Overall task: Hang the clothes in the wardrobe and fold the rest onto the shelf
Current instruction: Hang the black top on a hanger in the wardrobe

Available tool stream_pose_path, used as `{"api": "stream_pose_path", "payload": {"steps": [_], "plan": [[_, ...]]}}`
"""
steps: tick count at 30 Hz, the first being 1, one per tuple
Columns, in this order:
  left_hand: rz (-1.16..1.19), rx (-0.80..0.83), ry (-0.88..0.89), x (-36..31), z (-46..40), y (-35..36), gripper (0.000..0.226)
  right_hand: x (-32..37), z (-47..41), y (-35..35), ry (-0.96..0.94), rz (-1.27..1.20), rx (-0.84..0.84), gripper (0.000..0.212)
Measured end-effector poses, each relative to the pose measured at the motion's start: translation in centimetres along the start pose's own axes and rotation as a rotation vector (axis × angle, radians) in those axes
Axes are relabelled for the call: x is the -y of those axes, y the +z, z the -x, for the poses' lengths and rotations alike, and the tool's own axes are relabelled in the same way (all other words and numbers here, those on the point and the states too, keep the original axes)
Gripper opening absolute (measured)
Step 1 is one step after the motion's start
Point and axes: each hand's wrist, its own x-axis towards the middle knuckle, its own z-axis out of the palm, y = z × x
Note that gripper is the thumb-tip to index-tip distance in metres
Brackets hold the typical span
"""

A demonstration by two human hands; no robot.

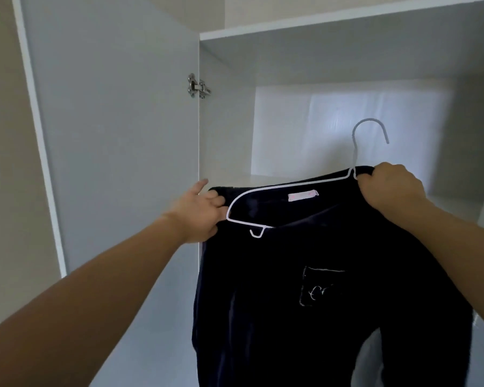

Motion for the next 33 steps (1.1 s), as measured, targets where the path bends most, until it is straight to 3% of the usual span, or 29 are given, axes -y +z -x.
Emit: {"api": "stream_pose_path", "payload": {"steps": [4, 9, 16, 20, 25, 28, 29, 31, 33], "plan": [[-0.106, -0.174, 0.146, 0.3, 0.0, -0.7, 0.03, -0.4, -0.6, -1.3, 0.044, -0.03, -0.041, 0.041], [0.007, 0.035, 0.247, -0.9, 0.2, -1.9, 0.032, -0.4, -1.0, -2.3, 0.108, -0.087, -0.062, 0.036], [0.077, -0.205, 0.511, -4.6, 2.0, -3.1, 0.03, -1.3, -0.6, -2.5, 0.237, -0.194, -0.01, 0.035], [0.237, -0.084, 0.397, -6.7, 1.2, -3.3, 0.039, -1.1, -0.5, -3.1, 0.25, -0.281, 0.024, 0.034], [0.367, -0.109, 0.241, -3.1, 1.1, -1.8, 0.038, -1.7, 0.4, -4.2, 0.093, -0.048, -0.034, 0.031], [0.339, 0.015, 0.189, -1.4, 0.6, -2.9, 0.025, -1.8, 1.0, -4.4, 0.018, 0.101, -0.026, 0.029], [0.318, -0.046, 0.216, -1.2, 0.4, -3.5, 0.021, -1.7, 1.2, -4.5, -0.004, 0.142, -0.03, 0.028], [0.209, -0.351, 0.305, -1.3, 0.0, -4.3, 0.023, -1.3, 1.6, -4.5, -0.031, 0.194, -0.036, 0.029], [0.227, -0.635, 0.186, -2.0, -0.9, -5.1, 0.025, -0.5, 1.9, -4.1, -0.034, 0.155, -0.015, 0.028]]}}
